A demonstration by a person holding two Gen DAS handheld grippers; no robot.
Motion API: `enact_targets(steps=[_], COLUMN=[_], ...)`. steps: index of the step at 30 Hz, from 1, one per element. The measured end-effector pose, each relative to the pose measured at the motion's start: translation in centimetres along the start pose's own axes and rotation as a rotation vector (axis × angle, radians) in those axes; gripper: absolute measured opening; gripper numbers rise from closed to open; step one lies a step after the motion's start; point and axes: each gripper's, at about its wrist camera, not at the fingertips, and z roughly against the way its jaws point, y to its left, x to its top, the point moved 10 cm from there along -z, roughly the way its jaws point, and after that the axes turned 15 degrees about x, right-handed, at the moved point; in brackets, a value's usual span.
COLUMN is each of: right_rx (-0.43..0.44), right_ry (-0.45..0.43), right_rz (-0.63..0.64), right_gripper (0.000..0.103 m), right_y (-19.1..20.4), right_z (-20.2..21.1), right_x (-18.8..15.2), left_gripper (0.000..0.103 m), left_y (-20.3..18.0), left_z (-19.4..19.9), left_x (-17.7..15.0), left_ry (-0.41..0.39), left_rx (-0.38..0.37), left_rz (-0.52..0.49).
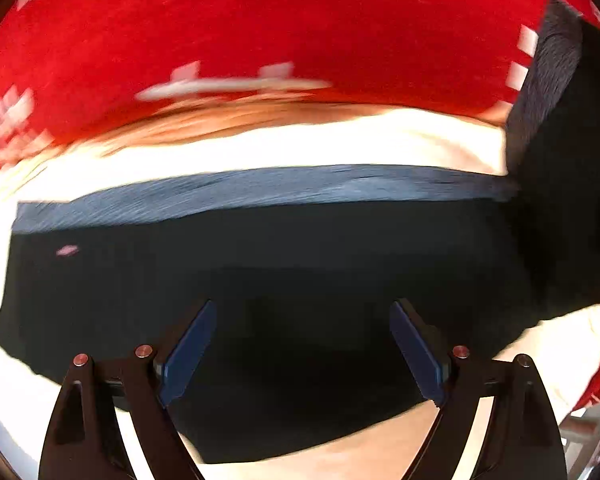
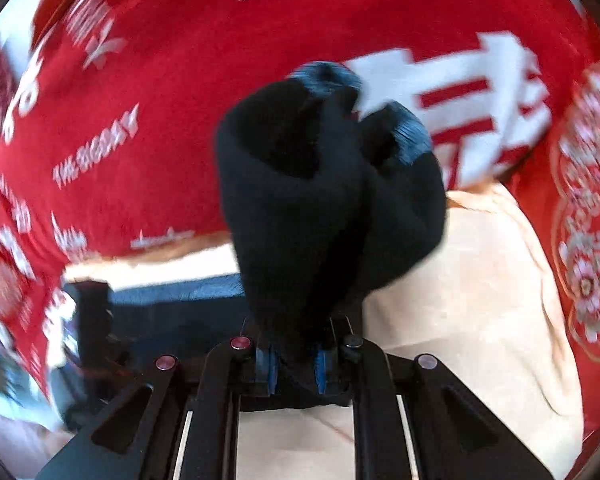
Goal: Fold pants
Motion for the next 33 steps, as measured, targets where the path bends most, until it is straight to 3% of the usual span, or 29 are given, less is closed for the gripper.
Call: enact_targets(steps=[6, 9, 12, 14, 17, 19, 21, 25, 28, 31, 33], right_rx=[-0.087, -0.214, -0.372, -0.375, -0.268, -0.103, 0.022, 0.222, 0.384, 0.415, 0.427], right_ry=[0.159, 0.293, 0.344, 0.369, 0.395, 0.414, 0.371, 0.221, 0.111, 0.075, 0.061], right_rz=[0.163, 0.274, 0.412, 0.468, 0.489, 0.396, 0.212, -0.309, -0.705, -0.807, -0.853], right_gripper=[0.019, 0.024, 0.033, 0.051, 0.053, 0.053, 0.053, 0.053, 0.053, 0.053, 0.053], right_y=[6.4, 8.2, 9.4, 10.8, 13.6, 15.0, 14.5, 8.7, 3.6, 1.5, 0.6], right_z=[-8.5, -13.0, -14.0, -13.6, -12.3, -11.4, -9.7, -7.5, -7.2, -7.1, -7.0], right_x=[-4.7, -8.9, -10.9, -12.0, -13.2, -13.7, -13.1, -10.7, -10.7, -11.5, -12.1], left_gripper=[0.089, 0.089, 0.089, 0.089, 0.089, 0.089, 0.089, 0.089, 0.089, 0.087, 0.073], left_y=[10.7, 13.4, 15.0, 15.5, 14.4, 13.3, 12.0, 6.5, 3.0, 0.4, -1.0], left_z=[-3.3, -3.9, -3.9, -3.7, -2.5, -1.6, -0.7, 1.0, 1.6, 1.0, -0.3], left_x=[-2.1, -3.1, -3.7, -3.7, -2.1, -1.3, -0.4, 1.2, 2.2, 3.1, 3.7], left_ry=[0.08, 0.105, 0.112, 0.11, 0.085, 0.073, 0.067, 0.046, 0.061, 0.081, 0.107], left_rx=[0.096, 0.101, 0.088, 0.075, 0.042, -0.011, -0.059, -0.182, -0.271, -0.302, -0.305], left_rz=[0.114, 0.14, 0.157, 0.154, 0.123, 0.086, 0.055, -0.018, -0.059, -0.094, -0.109])
